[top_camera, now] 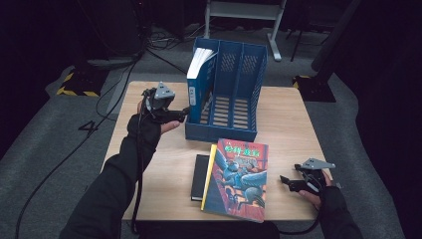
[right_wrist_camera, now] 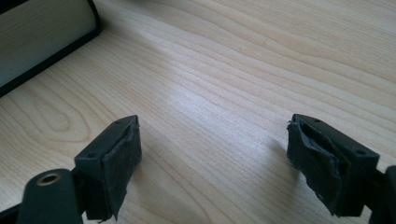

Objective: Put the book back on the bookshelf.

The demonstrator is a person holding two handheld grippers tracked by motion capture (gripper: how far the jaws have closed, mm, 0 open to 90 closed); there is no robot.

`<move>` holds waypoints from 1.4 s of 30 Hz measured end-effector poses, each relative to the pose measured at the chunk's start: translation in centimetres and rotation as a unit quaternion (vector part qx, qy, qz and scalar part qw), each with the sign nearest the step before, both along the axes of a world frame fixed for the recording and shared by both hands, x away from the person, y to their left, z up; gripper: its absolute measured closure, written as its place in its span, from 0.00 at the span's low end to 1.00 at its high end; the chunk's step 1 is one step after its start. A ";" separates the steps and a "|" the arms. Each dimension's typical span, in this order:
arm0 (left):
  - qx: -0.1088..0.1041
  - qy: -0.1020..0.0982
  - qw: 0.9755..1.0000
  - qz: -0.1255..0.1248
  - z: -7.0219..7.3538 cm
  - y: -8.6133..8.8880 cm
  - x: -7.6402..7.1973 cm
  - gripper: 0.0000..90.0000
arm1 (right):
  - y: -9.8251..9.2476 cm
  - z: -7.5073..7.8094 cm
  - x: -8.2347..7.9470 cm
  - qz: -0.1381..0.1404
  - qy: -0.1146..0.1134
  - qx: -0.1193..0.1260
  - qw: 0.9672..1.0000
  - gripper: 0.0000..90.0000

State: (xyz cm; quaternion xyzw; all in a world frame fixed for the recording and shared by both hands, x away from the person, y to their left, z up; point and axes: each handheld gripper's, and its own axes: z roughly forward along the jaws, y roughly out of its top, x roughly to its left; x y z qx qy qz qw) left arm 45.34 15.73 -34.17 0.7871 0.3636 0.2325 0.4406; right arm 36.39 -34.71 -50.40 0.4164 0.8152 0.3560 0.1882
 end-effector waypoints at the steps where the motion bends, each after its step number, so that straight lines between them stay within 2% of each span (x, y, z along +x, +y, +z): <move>1: -0.001 0.002 1.000 -0.002 -0.3 0.2 -0.2 0.29 | 0.0 0.0 0.0 0.000 0.000 0.000 1.000 0.20; 5: 0.006 0.007 1.000 -0.010 -1.1 0.5 -0.7 0.28 | 0.0 0.0 0.0 0.000 0.000 0.000 1.000 0.20; 9: 0.017 0.014 0.999 -0.035 -2.7 0.9 -1.4 0.27 | 0.0 0.0 0.0 -0.001 0.001 -0.001 1.000 0.19; 15: 0.042 0.030 0.996 -0.067 -5.2 1.4 -2.4 0.26 | 0.0 0.0 0.0 -0.003 0.002 -0.003 1.000 0.18; 19: 0.071 0.044 0.994 -0.074 -7.0 1.7 -3.0 0.25 | 0.0 0.1 0.0 -0.003 0.002 -0.007 1.000 0.18; 26: 0.076 0.064 0.991 -0.089 -9.3 2.4 -4.0 0.25 | 0.3 0.4 -0.2 -0.002 0.004 -0.020 1.000 0.20; 29: 0.081 0.071 0.990 -0.091 -10.1 2.7 -4.3 0.25 | 0.6 0.5 -0.3 0.005 0.005 -0.026 1.000 0.20; 34: 0.085 0.079 0.988 -0.100 -11.2 2.8 -4.8 0.25 | 1.2 1.2 -0.7 0.020 0.005 -0.023 1.000 0.21; 37: 0.097 0.087 0.986 -0.108 -11.9 2.8 -5.2 0.25 | 1.8 2.0 -1.1 0.035 0.007 -0.003 0.999 0.22; 42: 0.108 0.094 0.981 -0.130 -12.9 2.4 -6.1 0.26 | 3.0 3.3 -2.0 0.063 0.004 0.009 0.998 0.23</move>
